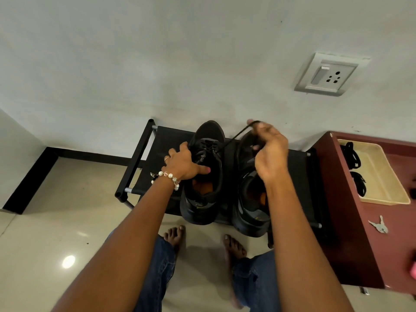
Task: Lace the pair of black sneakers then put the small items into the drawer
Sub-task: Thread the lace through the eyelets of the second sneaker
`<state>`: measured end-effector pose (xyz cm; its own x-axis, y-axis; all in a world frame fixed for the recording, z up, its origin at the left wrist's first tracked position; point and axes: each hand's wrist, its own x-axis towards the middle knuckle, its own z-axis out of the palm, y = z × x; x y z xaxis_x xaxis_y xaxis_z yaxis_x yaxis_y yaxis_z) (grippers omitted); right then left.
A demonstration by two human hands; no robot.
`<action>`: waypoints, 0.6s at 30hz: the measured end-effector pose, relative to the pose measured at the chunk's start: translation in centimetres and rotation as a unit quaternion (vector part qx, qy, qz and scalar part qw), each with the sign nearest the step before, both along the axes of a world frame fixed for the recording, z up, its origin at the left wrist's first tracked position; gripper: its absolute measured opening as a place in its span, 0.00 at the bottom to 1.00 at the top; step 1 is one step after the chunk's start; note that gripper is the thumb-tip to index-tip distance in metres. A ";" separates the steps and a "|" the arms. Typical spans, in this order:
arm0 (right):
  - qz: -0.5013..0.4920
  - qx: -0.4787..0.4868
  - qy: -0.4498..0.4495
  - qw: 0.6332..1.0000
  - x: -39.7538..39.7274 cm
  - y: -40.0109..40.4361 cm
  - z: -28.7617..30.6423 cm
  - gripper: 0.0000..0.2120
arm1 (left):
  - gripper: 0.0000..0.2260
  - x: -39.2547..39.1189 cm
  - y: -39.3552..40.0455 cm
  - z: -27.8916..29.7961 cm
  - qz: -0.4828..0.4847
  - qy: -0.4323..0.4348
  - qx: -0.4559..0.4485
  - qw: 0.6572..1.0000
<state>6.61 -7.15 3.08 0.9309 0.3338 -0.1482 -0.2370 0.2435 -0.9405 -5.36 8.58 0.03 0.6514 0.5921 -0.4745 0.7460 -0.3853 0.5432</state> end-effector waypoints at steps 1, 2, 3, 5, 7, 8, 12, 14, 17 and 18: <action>-0.008 0.098 0.042 0.994 0.3 -0.6 0.2 0.06 | 0.52 0.0 0.0 -0.1 0.000 -0.002 -0.004 1.000; -0.007 0.170 0.077 0.982 0.6 -0.9 0.3 0.06 | 0.52 0.1 0.1 -0.2 -0.001 -0.005 -0.008 1.000; -0.001 0.209 0.104 0.972 0.5 -1.1 0.3 0.07 | 0.51 0.1 0.2 -0.4 -0.002 -0.008 -0.012 1.000; 0.009 0.174 0.113 0.978 0.1 -0.7 0.0 0.06 | 0.51 0.3 0.2 -0.6 -0.005 -0.017 -0.017 1.000; 0.048 -0.035 -0.005 0.998 -0.4 0.3 -0.6 0.03 | 0.50 0.4 0.2 -0.7 -0.009 -0.024 -0.018 1.000; 0.083 -0.167 -0.097 0.978 -0.6 0.8 -1.2 0.06 | 0.50 0.5 0.1 -0.8 -0.012 -0.026 -0.015 0.999; 0.225 -0.462 -0.304 0.802 -1.3 2.2 -2.6 0.12 | 0.47 0.7 0.1 -1.1 -0.018 -0.043 -0.003 0.999; 0.238 -0.471 -0.294 0.797 -1.3 2.2 -2.4 0.10 | 0.46 0.8 0.2 -1.2 -0.016 -0.051 -0.007 0.999; 0.189 -0.375 -0.183 0.889 -1.0 1.7 -1.6 0.07 | 0.45 0.8 0.2 -1.2 -0.015 -0.052 -0.012 0.998; 0.146 -0.304 -0.129 0.933 -0.8 1.4 -1.2 0.07 | 0.45 0.8 0.1 -1.2 -0.015 -0.052 -0.016 0.998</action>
